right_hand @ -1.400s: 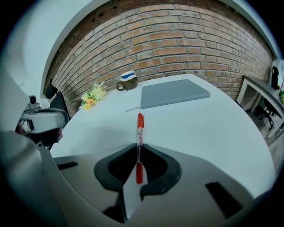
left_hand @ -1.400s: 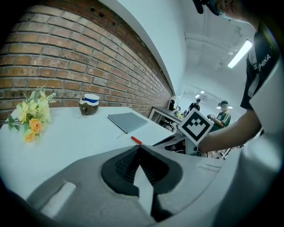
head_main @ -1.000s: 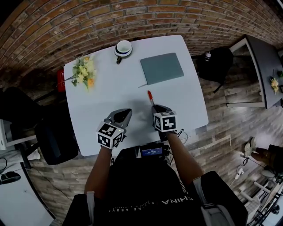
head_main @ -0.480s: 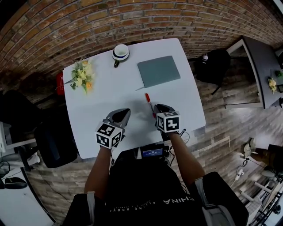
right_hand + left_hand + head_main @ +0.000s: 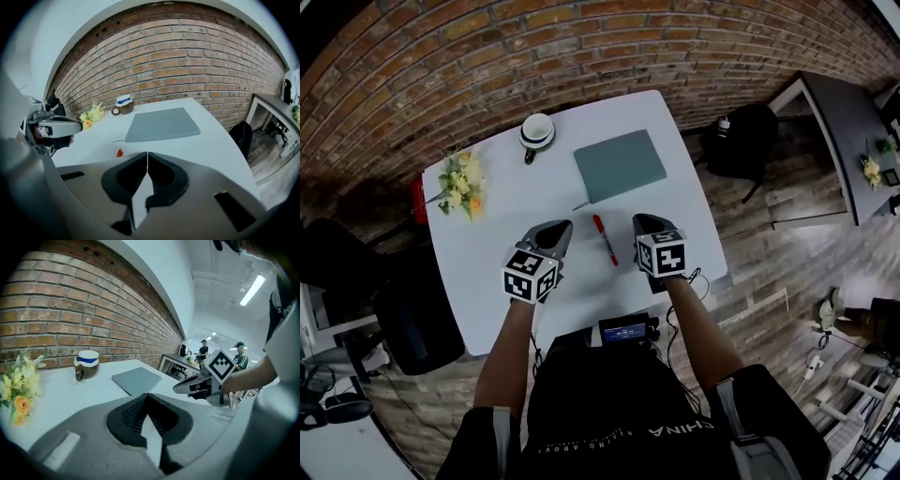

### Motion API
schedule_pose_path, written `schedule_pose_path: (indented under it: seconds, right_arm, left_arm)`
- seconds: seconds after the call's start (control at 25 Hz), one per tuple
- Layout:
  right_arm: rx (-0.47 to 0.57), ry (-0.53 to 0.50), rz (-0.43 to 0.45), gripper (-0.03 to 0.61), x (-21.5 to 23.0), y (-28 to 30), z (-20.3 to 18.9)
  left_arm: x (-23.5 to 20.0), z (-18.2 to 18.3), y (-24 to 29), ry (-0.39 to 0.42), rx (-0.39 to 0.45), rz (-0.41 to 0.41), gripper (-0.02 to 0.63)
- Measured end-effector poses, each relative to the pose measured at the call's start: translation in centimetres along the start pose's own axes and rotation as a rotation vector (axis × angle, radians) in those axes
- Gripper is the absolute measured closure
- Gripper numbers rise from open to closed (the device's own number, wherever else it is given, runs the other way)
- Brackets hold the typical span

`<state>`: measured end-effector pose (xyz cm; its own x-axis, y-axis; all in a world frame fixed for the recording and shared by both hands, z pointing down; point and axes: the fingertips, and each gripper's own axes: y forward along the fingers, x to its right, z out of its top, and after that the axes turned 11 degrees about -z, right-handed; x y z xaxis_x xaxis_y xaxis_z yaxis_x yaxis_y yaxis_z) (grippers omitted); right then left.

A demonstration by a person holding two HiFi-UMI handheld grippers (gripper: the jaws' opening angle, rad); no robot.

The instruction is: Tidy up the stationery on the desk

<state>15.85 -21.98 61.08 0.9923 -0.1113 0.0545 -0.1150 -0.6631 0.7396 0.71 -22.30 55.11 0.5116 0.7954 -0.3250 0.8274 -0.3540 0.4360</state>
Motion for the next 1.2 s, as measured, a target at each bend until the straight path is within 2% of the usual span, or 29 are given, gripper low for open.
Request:
schedule_pose_path:
  seconds: [0.4, 0.52, 0.68, 0.92, 1.2]
  right_arm:
    - [0.001, 0.062, -0.039, 0.494, 4.9, 3.5, 3.2]
    - [0.000, 0.092, -0.057, 0.465, 6.2, 4.7, 3.7]
    - [-0.007, 0.162, -0.084, 0.403, 7.9, 6.0, 4.1]
    - [-0.039, 0.304, -0.100, 0.342, 8.6, 7.2, 3.8]
    - [-0.041, 0.368, -0.118, 0.330, 6.8, 7.9, 3.5]
  left_arm:
    - [-6.4, 2.7, 6.4, 0.061, -0.101, 0.008, 0.603]
    - [-8.7, 3.0, 8.4, 0.056, -0.123, 0.016, 0.507]
    - [-11.1, 3.3, 11.1, 0.071, -0.158, 0.014, 0.426]
    - [-13.8, 4.8, 14.4, 0.156, -0.194, 0.041, 0.349]
    - [-14.8, 4.9, 17.6, 0.204, -0.282, -0.028, 0.334]
